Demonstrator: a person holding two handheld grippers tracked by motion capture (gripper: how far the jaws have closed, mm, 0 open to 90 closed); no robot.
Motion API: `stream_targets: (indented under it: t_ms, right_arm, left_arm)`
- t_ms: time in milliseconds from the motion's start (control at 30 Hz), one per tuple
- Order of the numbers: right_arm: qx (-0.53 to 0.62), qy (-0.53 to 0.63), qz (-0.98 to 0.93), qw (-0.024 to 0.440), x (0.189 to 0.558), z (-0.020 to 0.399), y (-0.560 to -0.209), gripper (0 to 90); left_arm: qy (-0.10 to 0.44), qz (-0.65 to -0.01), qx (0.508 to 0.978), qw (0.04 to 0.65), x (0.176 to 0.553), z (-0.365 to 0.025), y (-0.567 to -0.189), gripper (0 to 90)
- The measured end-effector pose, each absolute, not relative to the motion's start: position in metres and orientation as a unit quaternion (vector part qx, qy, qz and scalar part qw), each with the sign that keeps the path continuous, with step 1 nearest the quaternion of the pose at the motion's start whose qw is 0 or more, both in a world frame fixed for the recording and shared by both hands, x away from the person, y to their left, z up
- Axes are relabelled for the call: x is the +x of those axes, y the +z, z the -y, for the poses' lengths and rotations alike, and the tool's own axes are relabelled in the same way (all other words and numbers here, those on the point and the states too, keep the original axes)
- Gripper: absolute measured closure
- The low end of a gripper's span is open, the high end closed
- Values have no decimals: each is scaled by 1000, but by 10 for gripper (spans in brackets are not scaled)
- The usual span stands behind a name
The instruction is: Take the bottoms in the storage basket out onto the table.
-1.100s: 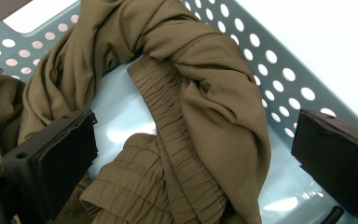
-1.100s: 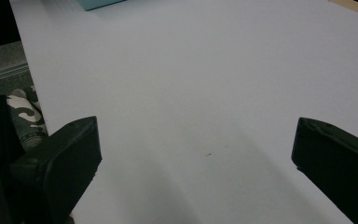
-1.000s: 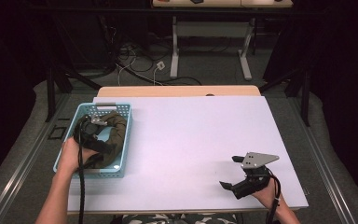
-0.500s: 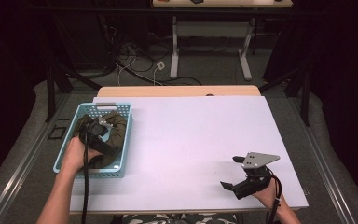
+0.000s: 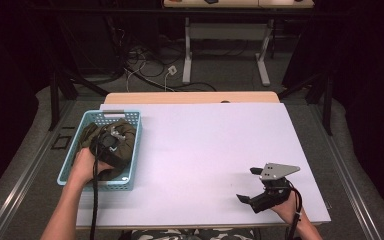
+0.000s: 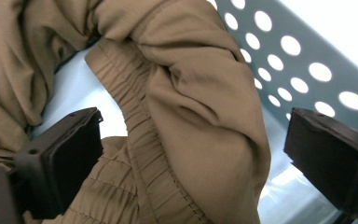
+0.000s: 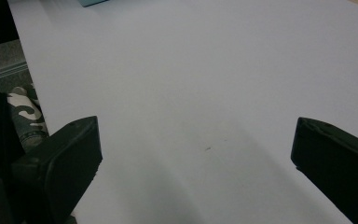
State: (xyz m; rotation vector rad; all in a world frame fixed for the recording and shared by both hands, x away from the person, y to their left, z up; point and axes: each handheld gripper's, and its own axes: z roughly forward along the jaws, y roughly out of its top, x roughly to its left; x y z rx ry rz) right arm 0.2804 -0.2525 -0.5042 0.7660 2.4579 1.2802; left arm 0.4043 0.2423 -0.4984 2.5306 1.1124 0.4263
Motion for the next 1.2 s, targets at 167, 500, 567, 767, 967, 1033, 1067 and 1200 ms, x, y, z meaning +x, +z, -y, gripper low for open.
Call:
stream_targets:
  t_ms: [167,500,567,767,967,1033,1067,1200]
  right_arm:
    - [264,442,-846,136,281,252,-504,17]
    - [265,441,-847,135,282,252,-503,17]
    - [266,440,-847,134,282,253,-504,17]
    - [264,439,-849,133,283,251,-504,17]
    - [266,438,-849,132,284,251,-505,18]
    - [266,439,-848,132,284,251,-505,18]
    - [267,438,-848,132,283,252,-505,18]
    - [266,439,-848,134,283,252,-504,19]
  left_arm:
    - [121,-388,899,161,409,-247,-500,106]
    - [92,-386,907,138,419,-247,-509,145]
    - [89,-385,908,137,420,-246,-510,148]
    - [88,-377,914,119,424,-242,-514,159]
    - [83,-374,918,102,429,-239,-516,158]
    - [83,-371,920,96,430,-237,-517,160]
    - [85,-369,922,86,431,-236,-519,174]
    - [92,-371,921,73,431,-233,-522,214]
